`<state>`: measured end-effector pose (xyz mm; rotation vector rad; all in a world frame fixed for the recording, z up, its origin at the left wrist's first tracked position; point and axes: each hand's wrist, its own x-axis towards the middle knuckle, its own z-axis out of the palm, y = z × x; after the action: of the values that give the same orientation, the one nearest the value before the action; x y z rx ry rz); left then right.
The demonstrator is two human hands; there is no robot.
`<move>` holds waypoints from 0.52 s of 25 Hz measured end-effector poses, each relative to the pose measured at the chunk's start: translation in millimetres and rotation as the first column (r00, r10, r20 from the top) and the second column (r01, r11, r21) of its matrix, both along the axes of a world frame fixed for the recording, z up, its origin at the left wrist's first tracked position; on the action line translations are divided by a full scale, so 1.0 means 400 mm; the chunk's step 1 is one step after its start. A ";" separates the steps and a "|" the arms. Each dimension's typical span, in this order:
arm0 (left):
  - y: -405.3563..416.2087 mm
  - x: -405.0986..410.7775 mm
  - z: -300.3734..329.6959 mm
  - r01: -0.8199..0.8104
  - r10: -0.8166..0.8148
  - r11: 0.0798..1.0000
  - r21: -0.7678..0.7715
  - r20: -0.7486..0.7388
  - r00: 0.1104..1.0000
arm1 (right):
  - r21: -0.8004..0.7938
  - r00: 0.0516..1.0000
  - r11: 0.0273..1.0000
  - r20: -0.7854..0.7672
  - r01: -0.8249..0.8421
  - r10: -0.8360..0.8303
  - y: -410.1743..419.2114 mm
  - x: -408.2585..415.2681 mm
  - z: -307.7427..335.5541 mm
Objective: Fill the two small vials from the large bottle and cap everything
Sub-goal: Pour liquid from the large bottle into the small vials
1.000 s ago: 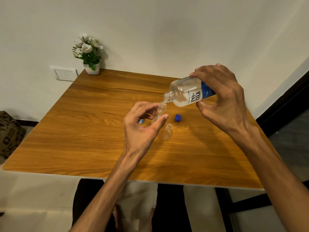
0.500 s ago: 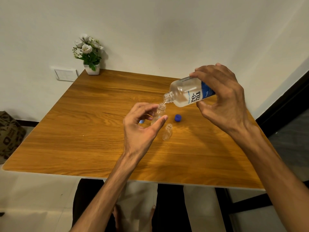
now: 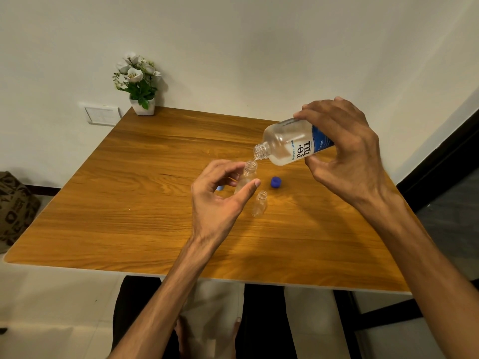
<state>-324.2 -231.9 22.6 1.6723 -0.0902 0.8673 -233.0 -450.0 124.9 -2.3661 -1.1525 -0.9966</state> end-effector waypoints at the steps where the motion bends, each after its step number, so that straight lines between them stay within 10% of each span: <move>1: -0.001 0.001 0.000 -0.002 0.002 1.000 0.002 0.000 1.000 | 0.001 1.000 1.000 -0.001 0.000 0.000 0.000 -0.001 0.001; 13: -0.002 -0.003 0.001 0.009 -0.009 1.000 -0.018 0.012 1.000 | 0.001 1.000 1.000 0.006 -0.003 0.003 0.002 -0.004 0.006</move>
<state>-325.4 -232.7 23.0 1.6494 -0.0977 0.8692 -234.4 -449.1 127.2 -2.3614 -1.1570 -1.0031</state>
